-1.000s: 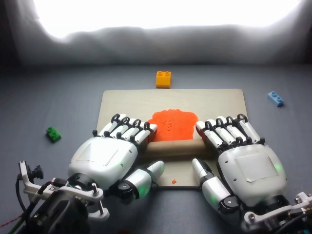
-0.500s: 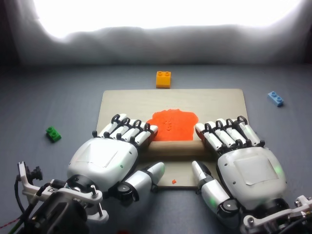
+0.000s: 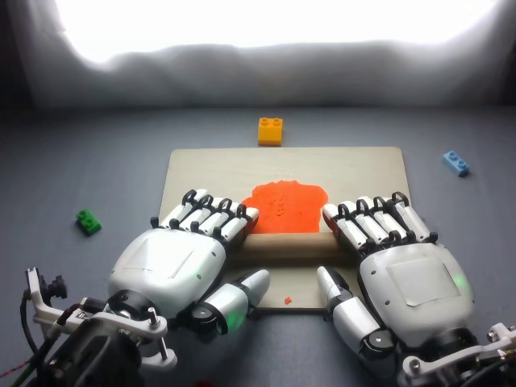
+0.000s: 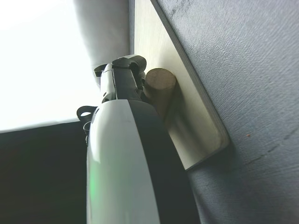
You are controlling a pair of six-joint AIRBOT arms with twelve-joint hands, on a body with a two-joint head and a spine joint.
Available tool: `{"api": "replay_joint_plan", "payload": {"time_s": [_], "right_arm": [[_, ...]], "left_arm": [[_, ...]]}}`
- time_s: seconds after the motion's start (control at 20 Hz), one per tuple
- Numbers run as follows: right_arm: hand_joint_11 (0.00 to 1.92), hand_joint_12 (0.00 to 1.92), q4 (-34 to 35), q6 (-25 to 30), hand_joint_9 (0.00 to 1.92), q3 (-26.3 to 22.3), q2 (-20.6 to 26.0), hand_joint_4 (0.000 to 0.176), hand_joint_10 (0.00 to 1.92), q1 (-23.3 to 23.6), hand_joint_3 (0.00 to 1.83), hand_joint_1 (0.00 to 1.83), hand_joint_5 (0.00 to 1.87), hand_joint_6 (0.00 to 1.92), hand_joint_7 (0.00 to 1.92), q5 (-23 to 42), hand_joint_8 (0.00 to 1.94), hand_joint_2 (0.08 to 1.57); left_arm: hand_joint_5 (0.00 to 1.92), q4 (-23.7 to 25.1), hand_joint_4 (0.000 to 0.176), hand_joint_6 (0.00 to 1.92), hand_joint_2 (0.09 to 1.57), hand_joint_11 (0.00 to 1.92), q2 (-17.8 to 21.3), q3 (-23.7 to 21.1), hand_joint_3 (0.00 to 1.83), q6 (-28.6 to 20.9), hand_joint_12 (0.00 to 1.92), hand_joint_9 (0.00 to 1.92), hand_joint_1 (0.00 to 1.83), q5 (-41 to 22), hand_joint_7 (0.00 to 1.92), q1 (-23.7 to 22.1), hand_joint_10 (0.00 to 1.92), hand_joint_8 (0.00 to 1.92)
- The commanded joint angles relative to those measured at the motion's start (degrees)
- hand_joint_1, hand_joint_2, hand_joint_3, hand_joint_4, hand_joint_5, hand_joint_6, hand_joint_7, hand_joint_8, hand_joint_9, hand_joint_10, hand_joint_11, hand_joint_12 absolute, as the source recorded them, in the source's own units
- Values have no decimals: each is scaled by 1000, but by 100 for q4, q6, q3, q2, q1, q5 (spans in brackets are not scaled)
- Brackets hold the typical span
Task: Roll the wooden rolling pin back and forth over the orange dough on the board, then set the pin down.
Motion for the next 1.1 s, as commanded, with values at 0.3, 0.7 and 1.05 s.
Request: {"api": "replay_joint_plan", "payload": {"time_s": [0.3,0.7,1.05], "right_arm": [[0,723,-144,-9,329,-15,-10,0,4,66,98,0,354,3,400,211,3,1571],[0,736,-144,-9,340,17,13,0,5,149,92,0,366,4,409,227,2,1571],[0,732,-144,-8,335,21,69,0,0,290,98,0,367,0,409,249,0,1571]], "left_arm": [[179,247,0,1,1546,7,70,-42,1,37,6,102,0,-518,171,33,1,1],[166,247,0,2,1548,12,100,-9,1,29,13,113,0,-486,173,-104,5,3],[154,247,0,6,1547,7,174,8,0,52,3,112,0,-363,175,-269,4,4]]}}
